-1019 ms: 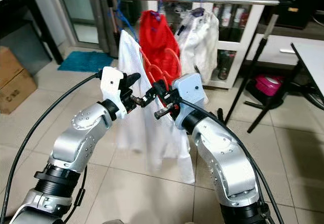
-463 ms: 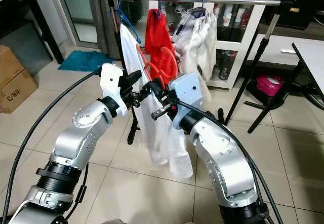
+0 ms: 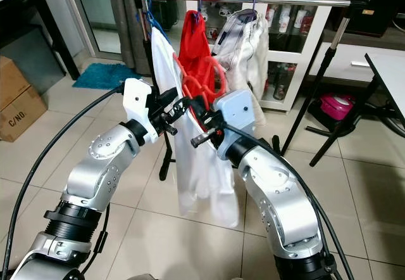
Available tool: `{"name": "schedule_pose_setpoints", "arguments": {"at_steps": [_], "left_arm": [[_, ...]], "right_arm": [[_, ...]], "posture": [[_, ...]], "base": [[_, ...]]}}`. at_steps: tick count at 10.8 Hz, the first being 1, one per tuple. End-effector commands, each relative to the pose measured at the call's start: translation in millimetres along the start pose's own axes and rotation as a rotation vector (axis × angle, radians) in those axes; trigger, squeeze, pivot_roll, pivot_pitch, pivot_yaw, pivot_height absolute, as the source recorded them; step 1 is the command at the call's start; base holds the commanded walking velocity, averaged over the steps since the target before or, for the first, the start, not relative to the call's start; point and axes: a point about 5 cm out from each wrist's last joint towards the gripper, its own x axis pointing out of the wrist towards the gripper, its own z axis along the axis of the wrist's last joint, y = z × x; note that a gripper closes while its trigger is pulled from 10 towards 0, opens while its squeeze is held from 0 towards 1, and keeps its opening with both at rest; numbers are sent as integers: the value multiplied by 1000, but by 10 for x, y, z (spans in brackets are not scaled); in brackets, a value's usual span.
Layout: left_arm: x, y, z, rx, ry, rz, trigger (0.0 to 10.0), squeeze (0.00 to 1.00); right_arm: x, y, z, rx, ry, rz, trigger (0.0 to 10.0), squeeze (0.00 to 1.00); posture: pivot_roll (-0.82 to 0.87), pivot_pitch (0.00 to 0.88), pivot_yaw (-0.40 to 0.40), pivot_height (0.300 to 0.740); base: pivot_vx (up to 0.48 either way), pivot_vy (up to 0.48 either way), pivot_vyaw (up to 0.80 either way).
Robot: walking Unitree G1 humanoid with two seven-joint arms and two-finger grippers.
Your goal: Hang hanger
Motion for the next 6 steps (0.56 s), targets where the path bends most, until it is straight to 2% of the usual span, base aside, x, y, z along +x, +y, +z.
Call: {"name": "schedule_pose_setpoints", "arguments": {"at_steps": [1,3,4,6], "left_arm": [[5,28,6,16,4,10,0,0],[2,30,6,18,4,12,0,0],[-42,19,33,24,-4,9,0,0],[-144,55,49,29,-15,47,0,0]], "right_arm": [[12,-11,74,1,-31,-2,0,0],[9,-23,76,-11,-29,-4,0,0],[3,-59,77,-44,-35,-29,0,0],[-3,-75,63,-39,-34,-33,0,0]], "posture": [[-81,0,57,740],[-82,0,57,740],[-83,0,59,740],[-71,0,54,740]], "base": [[0,0,0],[0,0,0],[0,0,0],[0,0,0]]}}
